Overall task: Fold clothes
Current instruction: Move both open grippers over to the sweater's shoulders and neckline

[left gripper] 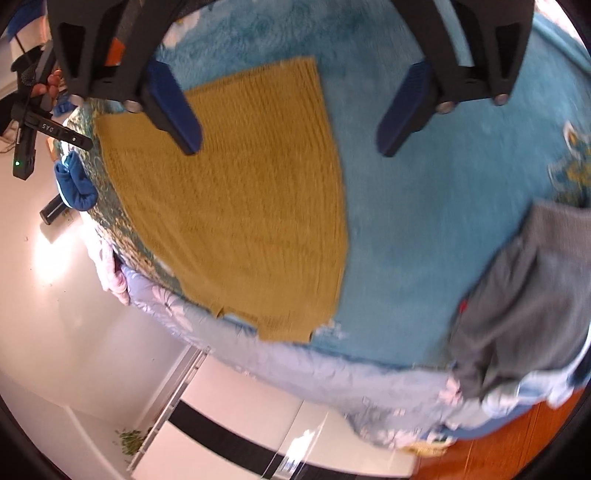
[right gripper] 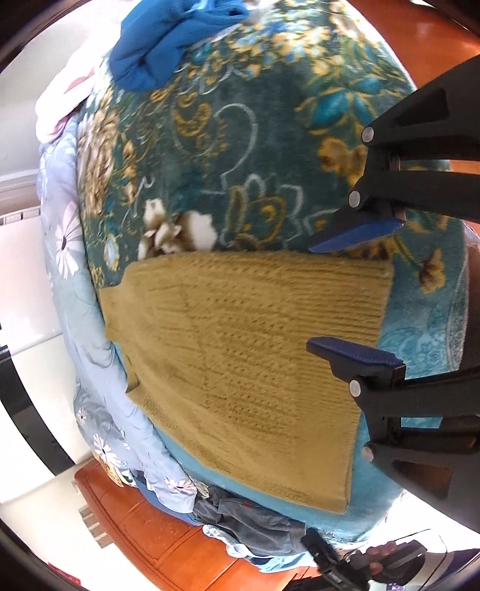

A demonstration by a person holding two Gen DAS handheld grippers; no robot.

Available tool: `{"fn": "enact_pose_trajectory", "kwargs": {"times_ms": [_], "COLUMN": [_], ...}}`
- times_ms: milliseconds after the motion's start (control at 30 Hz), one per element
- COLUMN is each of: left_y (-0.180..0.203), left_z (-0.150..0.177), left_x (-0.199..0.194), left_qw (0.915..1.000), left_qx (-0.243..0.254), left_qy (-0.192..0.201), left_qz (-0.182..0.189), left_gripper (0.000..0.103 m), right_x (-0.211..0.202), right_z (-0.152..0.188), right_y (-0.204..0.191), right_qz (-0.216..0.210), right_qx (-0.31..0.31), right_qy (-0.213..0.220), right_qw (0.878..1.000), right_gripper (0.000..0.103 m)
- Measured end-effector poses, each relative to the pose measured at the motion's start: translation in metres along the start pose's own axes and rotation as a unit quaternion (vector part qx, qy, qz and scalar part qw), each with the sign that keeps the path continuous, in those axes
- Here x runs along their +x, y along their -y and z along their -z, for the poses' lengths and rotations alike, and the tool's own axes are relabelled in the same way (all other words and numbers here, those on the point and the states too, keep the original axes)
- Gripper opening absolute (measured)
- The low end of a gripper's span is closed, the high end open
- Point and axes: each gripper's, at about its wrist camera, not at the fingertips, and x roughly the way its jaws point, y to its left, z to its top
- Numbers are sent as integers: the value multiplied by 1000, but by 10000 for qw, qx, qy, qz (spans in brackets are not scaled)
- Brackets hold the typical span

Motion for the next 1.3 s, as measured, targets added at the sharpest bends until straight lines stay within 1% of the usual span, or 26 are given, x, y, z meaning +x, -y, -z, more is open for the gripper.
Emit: {"fn": "enact_pose_trajectory", "kwargs": {"times_ms": [33,67,100,200,400,467,500,533,633,733,833,867,933,1067,1133,1200,1300], "left_y": [1,2,5,11,26,32,35,38,46,54,61,63,66,75,79,82,83], "left_z": [-6,-13,-18,-38,-73,-83,-89,-95,-108,-120,-131,-134,-141,-156,-167,-177,-194], "left_x": [-1,-2,-1,-1,0,1,2,2,5,14,28,32,40,59,71,83,108], "left_qw": [10000,9999,9998,9991,9949,9926,9911,9895,9859,9836,9796,9781,9750,9678,9633,9589,9530], "left_qx": [47,93,136,337,819,983,1071,1144,1349,1552,1866,1957,2132,2476,2656,2819,3021], "left_qy": [44,84,114,269,580,696,778,861,967,908,749,708,622,450,391,317,145], "left_qz": [12,28,31,35,108,134,153,199,234,136,10,19,63,73,62,65,189], "left_gripper": [103,103,103,103,103,103,103,103,103,103,103,103,103,103,103,103,103], "right_x": [0,0,-1,-1,1,1,2,2,3,9,17,19,23,34,43,53,73], "right_z": [-3,-7,-12,-29,-63,-75,-81,-86,-99,-112,-122,-125,-130,-142,-152,-163,-182], "right_y": [-2,-4,-8,-13,-29,-32,-34,-36,-43,-50,-53,-55,-56,-59,-58,-58,-56], "right_qz": [10,18,14,-49,35,27,34,41,56,131,205,220,238,297,334,277,137], "right_qx": [-58,-117,-176,-356,-697,-722,-757,-793,-991,-1196,-1353,-1425,-1568,-1861,-1952,-2058,-2215], "right_qy": [24,55,111,234,451,534,600,666,797,780,706,700,720,716,600,445,155], "right_qw": [10000,9999,9998,9991,9965,9960,9953,9946,9919,9897,9881,9871,9847,9795,9784,9772,9749], "right_gripper": [52,59,63,63,63,67,79,85,87,87,89,91,102,103,103,103,103]}}
